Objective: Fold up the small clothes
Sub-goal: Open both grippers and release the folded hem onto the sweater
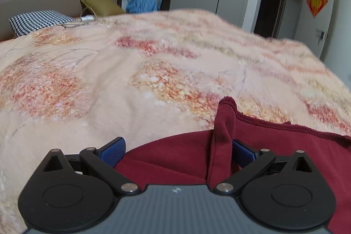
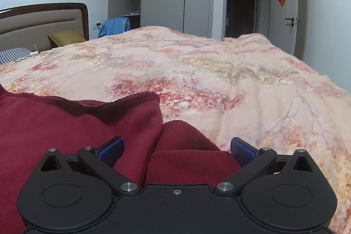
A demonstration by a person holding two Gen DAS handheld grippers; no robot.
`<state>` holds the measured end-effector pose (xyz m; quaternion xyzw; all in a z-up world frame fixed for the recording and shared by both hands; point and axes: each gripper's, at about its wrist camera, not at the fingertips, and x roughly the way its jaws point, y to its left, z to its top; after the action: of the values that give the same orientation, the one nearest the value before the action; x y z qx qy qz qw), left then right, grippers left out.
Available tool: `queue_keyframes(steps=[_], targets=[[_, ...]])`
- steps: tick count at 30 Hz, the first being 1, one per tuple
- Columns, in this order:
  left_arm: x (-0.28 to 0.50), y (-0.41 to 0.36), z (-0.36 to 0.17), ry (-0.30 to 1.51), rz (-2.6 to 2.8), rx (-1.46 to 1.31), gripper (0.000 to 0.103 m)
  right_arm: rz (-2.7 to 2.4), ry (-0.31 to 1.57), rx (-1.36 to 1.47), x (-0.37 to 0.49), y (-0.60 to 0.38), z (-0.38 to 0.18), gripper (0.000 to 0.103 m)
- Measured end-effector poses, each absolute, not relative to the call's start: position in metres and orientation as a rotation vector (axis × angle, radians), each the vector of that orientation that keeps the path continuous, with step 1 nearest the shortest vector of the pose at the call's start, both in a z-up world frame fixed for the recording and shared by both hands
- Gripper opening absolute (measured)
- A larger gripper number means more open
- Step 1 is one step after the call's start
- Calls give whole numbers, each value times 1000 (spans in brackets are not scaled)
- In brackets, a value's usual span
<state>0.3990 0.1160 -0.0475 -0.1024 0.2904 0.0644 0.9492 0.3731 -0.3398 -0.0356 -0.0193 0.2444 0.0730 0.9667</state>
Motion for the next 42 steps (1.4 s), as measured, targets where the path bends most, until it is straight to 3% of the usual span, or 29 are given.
queue_keyframes(steps=[8,21,31,42], targets=[[392,120,-47,572,98,-232,103,165,488,21,373,-346,-36,103],[325,102,2,600,85,-277,103,102,542,-15,362,-344,-16,103],[268,81,27,633,69,-252,103,133,423,-294,289,-300,8,102],[235,78,23,648,66,-259,103,322,271,-298,231,-204,15,102]])
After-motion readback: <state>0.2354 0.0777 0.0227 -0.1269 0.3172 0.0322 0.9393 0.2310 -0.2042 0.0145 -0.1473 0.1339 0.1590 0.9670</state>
